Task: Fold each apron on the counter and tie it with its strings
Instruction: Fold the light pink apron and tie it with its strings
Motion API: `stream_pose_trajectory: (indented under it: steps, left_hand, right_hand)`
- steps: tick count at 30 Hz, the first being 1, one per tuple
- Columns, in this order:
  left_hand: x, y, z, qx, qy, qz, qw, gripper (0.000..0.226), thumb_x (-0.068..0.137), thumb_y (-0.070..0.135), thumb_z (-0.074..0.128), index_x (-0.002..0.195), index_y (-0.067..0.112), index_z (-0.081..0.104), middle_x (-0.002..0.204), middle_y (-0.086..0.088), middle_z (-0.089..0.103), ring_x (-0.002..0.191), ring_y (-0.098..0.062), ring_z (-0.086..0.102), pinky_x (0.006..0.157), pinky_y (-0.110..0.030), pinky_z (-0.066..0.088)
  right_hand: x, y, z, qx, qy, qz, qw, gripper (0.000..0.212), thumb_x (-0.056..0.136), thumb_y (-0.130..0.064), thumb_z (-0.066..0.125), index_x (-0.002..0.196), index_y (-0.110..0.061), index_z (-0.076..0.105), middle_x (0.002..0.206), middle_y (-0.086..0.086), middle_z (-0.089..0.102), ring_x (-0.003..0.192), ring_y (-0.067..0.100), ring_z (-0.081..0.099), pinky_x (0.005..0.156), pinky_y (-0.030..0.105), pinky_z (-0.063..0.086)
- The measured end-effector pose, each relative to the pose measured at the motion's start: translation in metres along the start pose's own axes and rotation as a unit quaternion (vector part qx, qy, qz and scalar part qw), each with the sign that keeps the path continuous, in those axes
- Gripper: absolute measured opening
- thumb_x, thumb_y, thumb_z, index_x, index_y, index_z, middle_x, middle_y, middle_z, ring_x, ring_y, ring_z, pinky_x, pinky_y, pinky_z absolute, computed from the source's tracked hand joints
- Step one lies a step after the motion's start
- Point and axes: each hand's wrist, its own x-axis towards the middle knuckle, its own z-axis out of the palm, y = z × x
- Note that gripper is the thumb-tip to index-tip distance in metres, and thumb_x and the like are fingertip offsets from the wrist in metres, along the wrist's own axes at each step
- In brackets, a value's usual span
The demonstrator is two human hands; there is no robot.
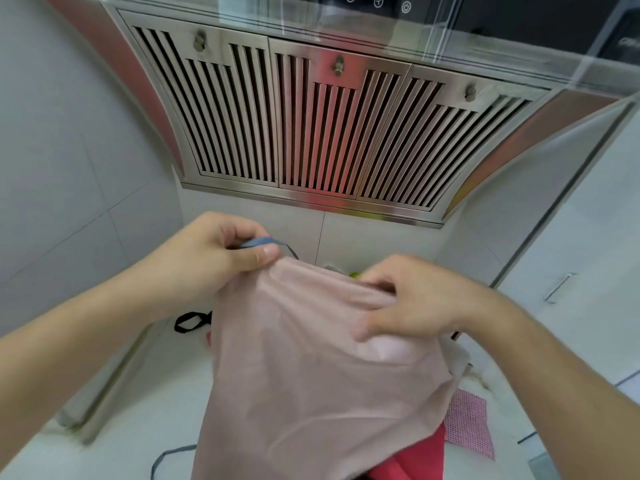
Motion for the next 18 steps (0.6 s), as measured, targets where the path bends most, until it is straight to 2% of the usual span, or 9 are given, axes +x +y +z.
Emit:
stream_pose_trajectory:
  steps: [3,5,8,10,13,15,17,18]
  left_hand:
    - [-0.001,-0.009,-0.007,0.146,0.073,0.047,0.986,0.022,0.101,0.026,0.067,0.079,0.024,0.069,0.059,0.008,0.059,0.056,-0.013,0.049,0.056,-0.026,0.038]
    - [-0.001,-0.012,-0.007,0.205,0.088,0.052,0.973,0.024,0.101,0.027,0.065,0.077,0.024,0.068,0.058,0.008,0.06,0.055,-0.012,0.05,0.058,-0.03,0.04]
    - [0.0,-0.015,-0.01,0.124,0.017,0.002,0.992,0.028,0.104,0.028,0.06,0.08,0.019,0.072,0.052,0.005,0.046,0.051,-0.018,0.037,0.053,-0.03,0.031]
    - [0.002,-0.017,-0.014,0.069,0.001,-0.026,0.997,0.03,0.105,0.028,0.058,0.082,0.017,0.074,0.057,-0.003,0.041,0.054,-0.02,0.031,0.05,-0.028,0.026]
    - [0.009,-0.024,-0.021,-0.006,0.056,-0.072,0.996,0.033,0.108,0.019,0.053,0.086,0.002,0.071,0.053,-0.002,0.032,0.047,-0.018,0.029,0.043,-0.021,0.026]
    - [0.013,-0.031,-0.026,-0.037,0.101,-0.109,0.988,0.032,0.109,0.017,0.051,0.091,-0.003,0.068,0.052,0.001,0.031,0.047,-0.02,0.036,0.046,-0.023,0.034]
    - [0.017,-0.04,-0.028,-0.002,0.176,-0.14,0.974,0.024,0.109,0.016,0.053,0.101,-0.002,0.065,0.055,-0.001,0.045,0.053,-0.025,0.048,0.05,-0.028,0.042]
    - [0.017,-0.045,-0.027,0.054,0.208,-0.152,0.965,0.02,0.107,0.018,0.056,0.113,0.0,0.06,0.067,-0.004,0.059,0.062,-0.027,0.057,0.054,-0.029,0.047]
  right_hand:
    - [-0.015,0.034,-0.013,-0.1,-0.128,0.11,0.981,0.051,0.07,-0.053,0.089,0.081,-0.011,0.063,0.064,0.001,0.055,0.056,0.01,0.047,0.055,0.031,0.037]
    - [-0.023,0.05,-0.018,-0.134,-0.131,0.155,0.97,0.045,0.073,-0.046,0.089,0.076,-0.012,0.059,0.062,-0.003,0.051,0.056,0.011,0.046,0.054,0.031,0.035]
    - [-0.033,0.065,-0.024,-0.105,-0.084,0.197,0.971,0.031,0.071,-0.039,0.088,0.069,-0.023,0.062,0.063,-0.008,0.063,0.056,0.009,0.059,0.055,0.031,0.047]
    - [-0.038,0.074,-0.027,-0.134,-0.073,0.205,0.967,0.024,0.072,-0.039,0.086,0.071,-0.027,0.065,0.068,-0.008,0.069,0.062,0.01,0.064,0.059,0.033,0.053]
    - [-0.046,0.09,-0.035,-0.17,-0.055,0.234,0.956,0.023,0.08,-0.035,0.082,0.071,-0.024,0.064,0.068,-0.005,0.067,0.058,0.007,0.063,0.057,0.029,0.057]
    - [-0.052,0.098,-0.039,-0.116,-0.036,0.242,0.963,0.024,0.08,-0.032,0.084,0.069,-0.022,0.066,0.068,-0.003,0.069,0.059,0.009,0.067,0.055,0.028,0.06]
    - [-0.057,0.098,-0.04,-0.07,-0.012,0.207,0.976,0.02,0.081,-0.032,0.086,0.074,-0.023,0.069,0.071,-0.005,0.071,0.067,0.01,0.068,0.053,0.025,0.056]
    - [-0.058,0.095,-0.04,-0.046,0.005,0.18,0.983,0.016,0.082,-0.03,0.086,0.079,-0.024,0.071,0.075,-0.008,0.072,0.069,0.007,0.067,0.055,0.023,0.054]
